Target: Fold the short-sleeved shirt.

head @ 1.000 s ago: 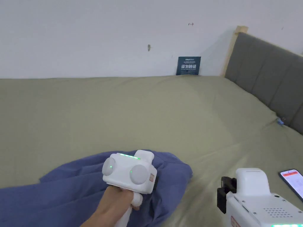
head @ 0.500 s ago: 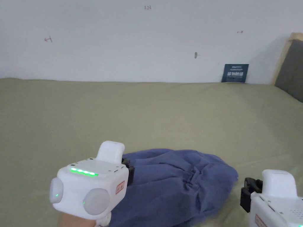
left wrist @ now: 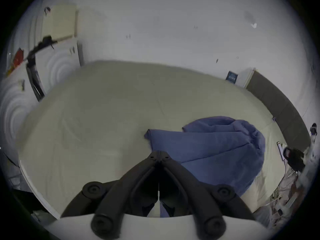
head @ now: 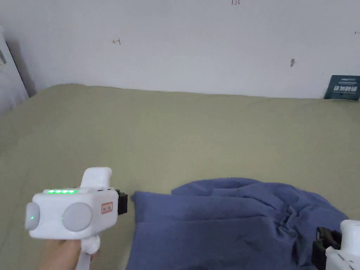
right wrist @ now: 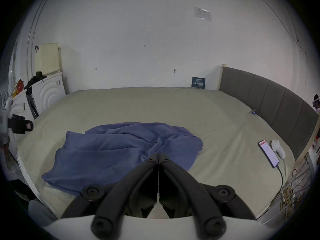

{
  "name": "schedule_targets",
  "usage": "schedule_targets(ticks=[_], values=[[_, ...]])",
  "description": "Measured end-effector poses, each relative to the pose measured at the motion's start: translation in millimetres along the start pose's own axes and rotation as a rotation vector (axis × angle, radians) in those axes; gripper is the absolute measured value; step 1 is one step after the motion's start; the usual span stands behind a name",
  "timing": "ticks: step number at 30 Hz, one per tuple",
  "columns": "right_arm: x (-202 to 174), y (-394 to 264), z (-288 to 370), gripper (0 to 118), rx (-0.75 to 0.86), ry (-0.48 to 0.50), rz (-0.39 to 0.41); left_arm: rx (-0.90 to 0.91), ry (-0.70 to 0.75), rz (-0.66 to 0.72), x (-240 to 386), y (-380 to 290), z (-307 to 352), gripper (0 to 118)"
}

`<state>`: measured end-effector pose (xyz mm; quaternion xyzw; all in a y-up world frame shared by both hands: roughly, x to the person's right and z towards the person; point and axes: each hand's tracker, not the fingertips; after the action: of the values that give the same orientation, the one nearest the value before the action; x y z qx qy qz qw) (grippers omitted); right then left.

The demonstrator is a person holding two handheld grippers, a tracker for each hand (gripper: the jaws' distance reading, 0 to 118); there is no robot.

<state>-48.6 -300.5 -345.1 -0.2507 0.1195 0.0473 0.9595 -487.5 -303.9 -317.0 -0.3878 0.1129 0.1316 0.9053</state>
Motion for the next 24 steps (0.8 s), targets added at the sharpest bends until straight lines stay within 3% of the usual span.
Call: schedule_targets(ticks=[3, 4, 5, 6, 7, 8, 9, 12, 13, 14, 16, 17, 18, 20, 24], values=[[2.8, -1.9, -11.6, 1, -0.020, -0.005, 0.013, -0.099, 0.054, -0.044, -1.1, 21.1, -66.1, 0], [4.7, -2.5, -15.1, 1, -0.026, -0.007, 0.015, -0.139, 0.058, -0.055, 3.9, 23.9, -77.3, 8], [7.1, -3.2, -19.4, 1, -0.034, -0.011, 0.023, -0.163, 0.086, -0.040, 3.4, 28.8, -93.9, 44], [9.6, -4.0, -23.1, 1, -0.041, -0.021, 0.032, -0.145, 0.103, -0.044, 1.7, 35.4, -107.0, 87], [12.6, -4.8, -26.6, 1, -0.045, -0.029, 0.038, -0.169, 0.071, -0.053, -0.3, 40.7, -119.2, 118], [16.4, -5.3, -30.7, 1, -0.054, -0.036, 0.042, -0.214, 0.053, -0.062, -12.0, 47.2, -146.4, 115], [20.4, -5.5, -34.4, 1, -0.062, -0.042, 0.044, -0.198, 0.111, -0.075, -12.5, 49.6, -153.0, 109], [33.8, -5.5, -43.9, 1, -0.080, -0.064, 0.038, -0.201, 0.236, -0.139, 3.3, 42.8, -158.4, 104], [39.0, -4.1, -47.2, 1, -0.086, -0.066, 0.035, -0.237, 0.199, -0.149, 6.8, 38.7, -158.5, 97], [44.8, -2.1, -51.4, 1, -0.092, -0.074, 0.037, -0.228, 0.119, -0.129, 9.2, 36.0, -154.1, 79], [57.8, 2.7, -60.4, 1, -0.097, -0.102, 0.043, -0.204, 0.150, -0.140, 12.8, 38.2, -145.3, 62], [65.8, 7.0, -66.6, 1, -0.105, -0.113, 0.039, -0.227, 0.094, -0.162, 15.5, 37.5, -145.7, 30], [74.1, 11.9, -73.4, 1, -0.115, -0.130, 0.028, -0.236, 0.086, -0.166, 18.7, 34.2, -147.7, 10], [91.6, 22.9, -87.6, 1, -0.141, -0.141, -0.008, -0.230, 0.145, -0.254, 25.5, 31.9, -154.6, 9], [125.9, 43.7, -129.8, 1, -0.226, -0.147, -0.058, -0.246, 0.139, -0.236, 25.8, 33.4, -157.4, 9]])
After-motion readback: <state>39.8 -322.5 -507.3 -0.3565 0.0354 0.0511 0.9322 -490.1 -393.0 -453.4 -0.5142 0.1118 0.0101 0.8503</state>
